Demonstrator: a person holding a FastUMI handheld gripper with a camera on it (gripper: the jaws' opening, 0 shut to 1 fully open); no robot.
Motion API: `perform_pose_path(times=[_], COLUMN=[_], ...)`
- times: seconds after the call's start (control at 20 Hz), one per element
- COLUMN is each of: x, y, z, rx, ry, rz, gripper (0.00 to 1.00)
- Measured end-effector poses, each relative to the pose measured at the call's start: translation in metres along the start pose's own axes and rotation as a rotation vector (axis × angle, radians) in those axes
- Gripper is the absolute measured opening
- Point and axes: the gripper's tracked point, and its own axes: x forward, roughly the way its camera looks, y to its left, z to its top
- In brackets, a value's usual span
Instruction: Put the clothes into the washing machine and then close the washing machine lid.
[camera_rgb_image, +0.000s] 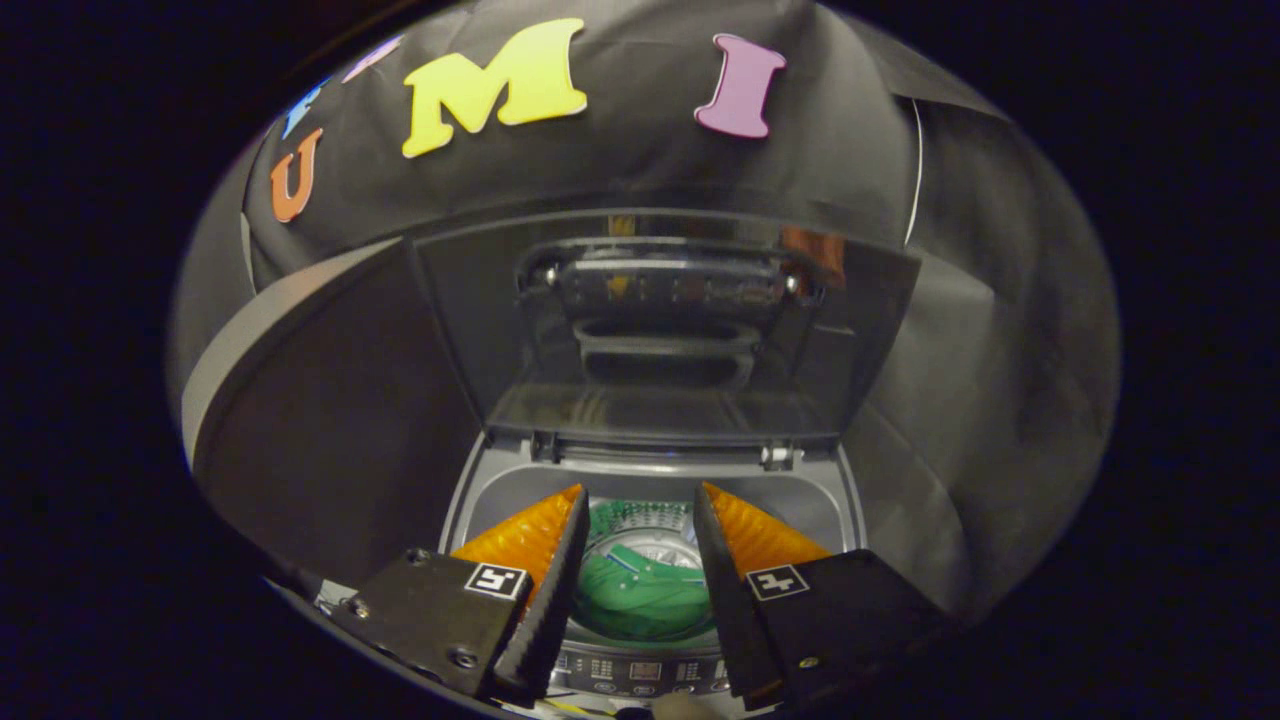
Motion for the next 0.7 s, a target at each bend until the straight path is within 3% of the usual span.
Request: perform_pose_path(times=[0.7], x=[-0.038], y=[0.000], z=[0.140], rx=[-0.054], ry=[-0.270], rz=[0.013], gripper=[0.67])
